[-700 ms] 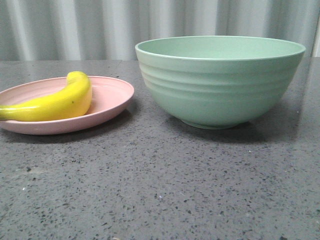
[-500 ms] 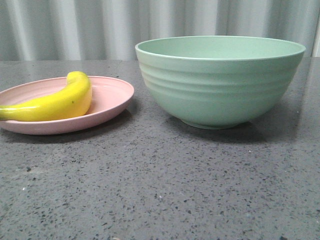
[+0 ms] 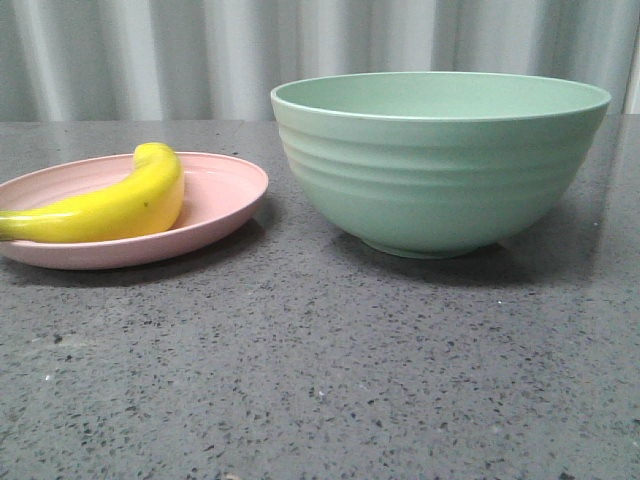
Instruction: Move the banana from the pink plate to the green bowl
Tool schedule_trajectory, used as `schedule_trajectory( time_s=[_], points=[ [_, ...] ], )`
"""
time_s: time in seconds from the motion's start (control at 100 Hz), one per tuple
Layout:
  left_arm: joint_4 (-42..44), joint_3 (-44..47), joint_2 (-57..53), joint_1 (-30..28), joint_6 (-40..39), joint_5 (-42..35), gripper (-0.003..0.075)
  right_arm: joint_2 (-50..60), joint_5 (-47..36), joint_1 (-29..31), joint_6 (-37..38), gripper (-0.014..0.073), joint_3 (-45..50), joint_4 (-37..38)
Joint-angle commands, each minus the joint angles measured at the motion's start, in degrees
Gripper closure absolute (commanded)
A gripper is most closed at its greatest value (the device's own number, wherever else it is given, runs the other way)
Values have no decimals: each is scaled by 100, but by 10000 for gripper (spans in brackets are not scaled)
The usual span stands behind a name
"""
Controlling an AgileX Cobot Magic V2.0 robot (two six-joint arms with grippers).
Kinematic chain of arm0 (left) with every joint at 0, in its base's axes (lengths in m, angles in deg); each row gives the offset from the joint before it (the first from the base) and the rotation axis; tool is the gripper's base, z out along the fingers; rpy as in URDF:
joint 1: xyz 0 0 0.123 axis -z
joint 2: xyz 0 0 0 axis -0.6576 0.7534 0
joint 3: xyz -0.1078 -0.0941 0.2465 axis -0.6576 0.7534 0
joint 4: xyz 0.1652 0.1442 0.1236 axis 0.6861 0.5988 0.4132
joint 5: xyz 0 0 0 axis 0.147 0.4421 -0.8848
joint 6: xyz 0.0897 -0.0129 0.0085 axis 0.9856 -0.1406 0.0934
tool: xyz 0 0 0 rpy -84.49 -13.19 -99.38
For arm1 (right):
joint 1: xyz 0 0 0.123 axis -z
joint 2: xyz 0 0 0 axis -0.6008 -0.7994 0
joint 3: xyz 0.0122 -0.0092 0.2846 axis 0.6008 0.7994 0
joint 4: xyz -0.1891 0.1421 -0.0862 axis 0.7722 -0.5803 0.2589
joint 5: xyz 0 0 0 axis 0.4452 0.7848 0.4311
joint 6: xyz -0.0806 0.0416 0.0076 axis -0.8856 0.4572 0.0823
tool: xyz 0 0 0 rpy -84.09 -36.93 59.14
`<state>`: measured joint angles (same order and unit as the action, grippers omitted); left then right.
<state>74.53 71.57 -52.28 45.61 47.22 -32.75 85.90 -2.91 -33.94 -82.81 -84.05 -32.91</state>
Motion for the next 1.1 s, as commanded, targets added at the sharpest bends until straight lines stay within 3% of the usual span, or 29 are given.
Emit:
schedule_trajectory(
  time_s=[0.0,0.17,0.54,1.09],
  points=[
    [-59,45,-164,-18,-33,-390,741,133,-118,37,-21,659,115,42],
    [482,45,-164,-18,-21,-476,741,133,-211,37,-21,659,115,54],
    [428,45,-164,-18,-21,-939,741,133,-941,37,-21,659,115,54],
    [428,45,-164,-18,-21,-1308,741,133,-1045,37,-21,659,115,54]
  ],
)
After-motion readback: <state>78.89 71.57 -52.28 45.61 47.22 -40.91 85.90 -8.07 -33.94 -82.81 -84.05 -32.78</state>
